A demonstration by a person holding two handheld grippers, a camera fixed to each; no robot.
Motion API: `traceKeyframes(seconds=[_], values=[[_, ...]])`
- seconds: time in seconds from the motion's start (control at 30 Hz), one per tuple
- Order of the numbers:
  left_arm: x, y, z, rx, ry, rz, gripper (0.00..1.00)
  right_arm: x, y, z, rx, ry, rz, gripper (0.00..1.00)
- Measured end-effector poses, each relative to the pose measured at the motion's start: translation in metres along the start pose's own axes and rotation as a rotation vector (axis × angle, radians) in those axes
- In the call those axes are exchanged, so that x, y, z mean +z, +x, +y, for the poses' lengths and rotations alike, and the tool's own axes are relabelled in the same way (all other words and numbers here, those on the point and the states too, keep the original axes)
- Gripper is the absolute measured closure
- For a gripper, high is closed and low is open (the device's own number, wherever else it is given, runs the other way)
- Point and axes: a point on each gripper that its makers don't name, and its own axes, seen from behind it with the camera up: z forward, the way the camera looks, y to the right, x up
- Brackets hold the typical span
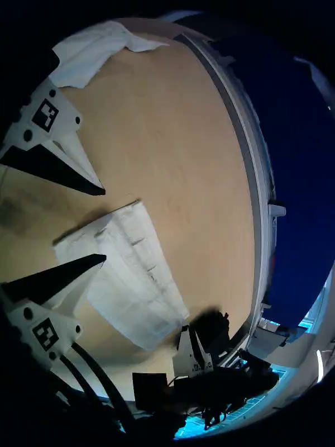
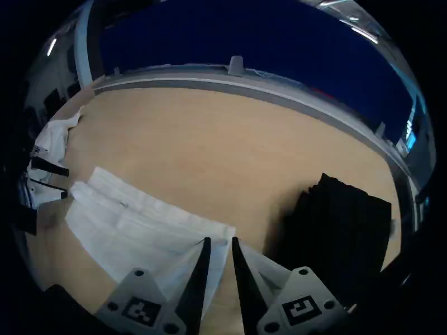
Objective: Fold towel
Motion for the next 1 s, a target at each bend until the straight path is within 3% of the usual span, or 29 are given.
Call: traceKeyframes(seconds=[0.3, 0.83, 1.0], values=[[0.011, -0.007, -0.003, 0.034, 0.011, -0.040, 0.23, 0.003, 0.005, 0.003, 0.026, -0.005, 0.007, 0.67], [0.038, 0.016, -0.029, 0.031, 0.086, -0.040, 0.23, 0.001, 0.008, 0.003, 0.030, -0.008, 0.038, 0.25], [0.035, 0.028, -0.033, 0.008, 0.088, -0.021, 0.16, -0.004, 0.014, 0.003, 0.034, -0.004, 0.059, 0.21]])
